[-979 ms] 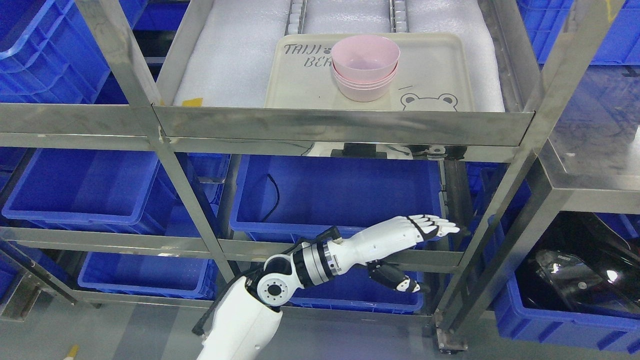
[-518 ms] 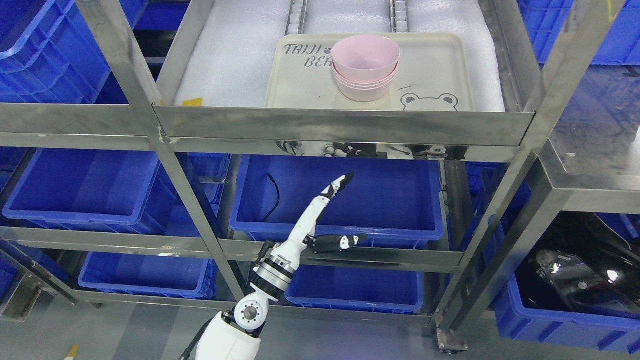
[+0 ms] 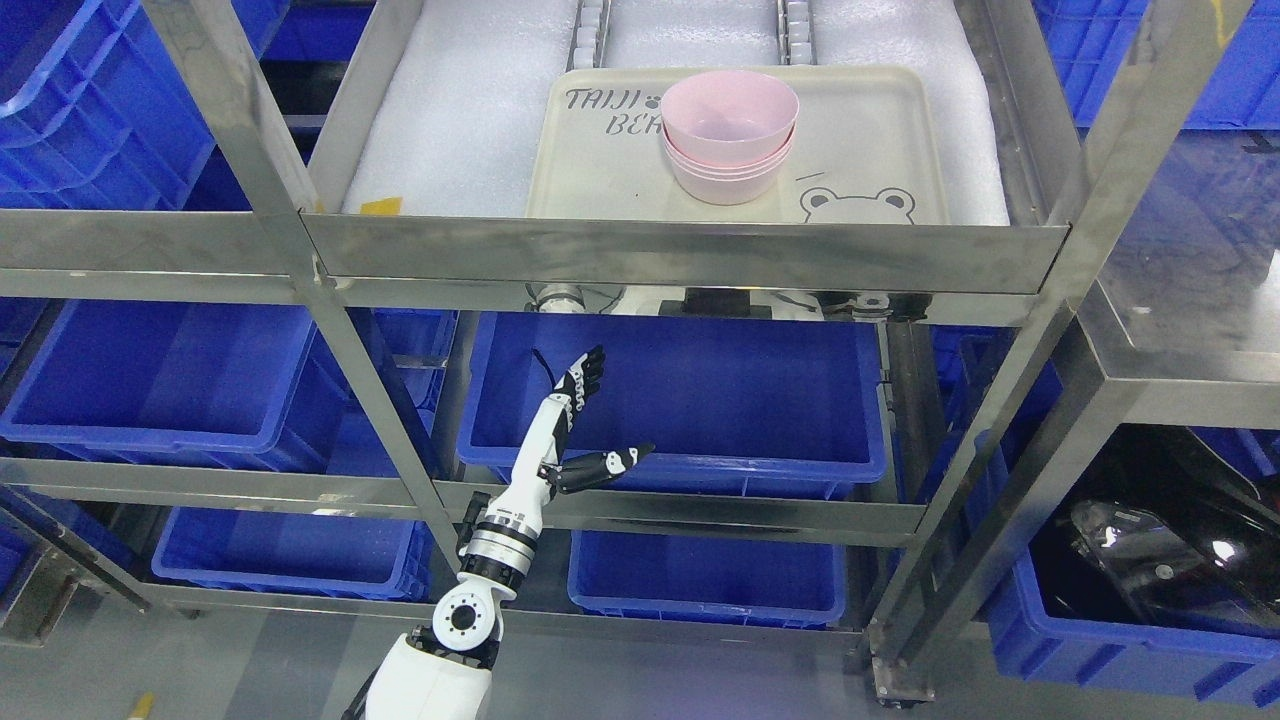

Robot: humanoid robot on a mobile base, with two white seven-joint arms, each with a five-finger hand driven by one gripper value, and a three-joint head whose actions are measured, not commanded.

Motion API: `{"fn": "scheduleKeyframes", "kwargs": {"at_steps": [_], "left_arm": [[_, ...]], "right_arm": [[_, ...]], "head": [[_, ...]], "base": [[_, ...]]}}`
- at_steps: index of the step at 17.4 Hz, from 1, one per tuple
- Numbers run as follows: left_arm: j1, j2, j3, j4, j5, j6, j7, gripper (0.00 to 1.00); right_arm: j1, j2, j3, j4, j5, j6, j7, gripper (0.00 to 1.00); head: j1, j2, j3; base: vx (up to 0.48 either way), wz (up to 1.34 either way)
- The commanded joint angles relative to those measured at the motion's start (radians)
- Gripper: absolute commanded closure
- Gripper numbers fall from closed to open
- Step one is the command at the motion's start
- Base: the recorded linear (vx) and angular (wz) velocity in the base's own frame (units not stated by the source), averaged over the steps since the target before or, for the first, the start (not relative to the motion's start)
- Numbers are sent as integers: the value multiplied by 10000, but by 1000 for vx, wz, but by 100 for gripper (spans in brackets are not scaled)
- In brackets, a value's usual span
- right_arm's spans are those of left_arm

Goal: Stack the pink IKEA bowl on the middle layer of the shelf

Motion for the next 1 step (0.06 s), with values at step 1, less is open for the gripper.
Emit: {"fn": "scheduleKeyframes", "kwargs": {"at_steps": [1], "left_arm": [[-225, 175, 642, 563, 454, -17, -85, 0]], "right_arm": [[230, -175, 1, -175, 2, 3, 4, 0]], "head": [[0, 0, 0]], "base": [[0, 0]]}}
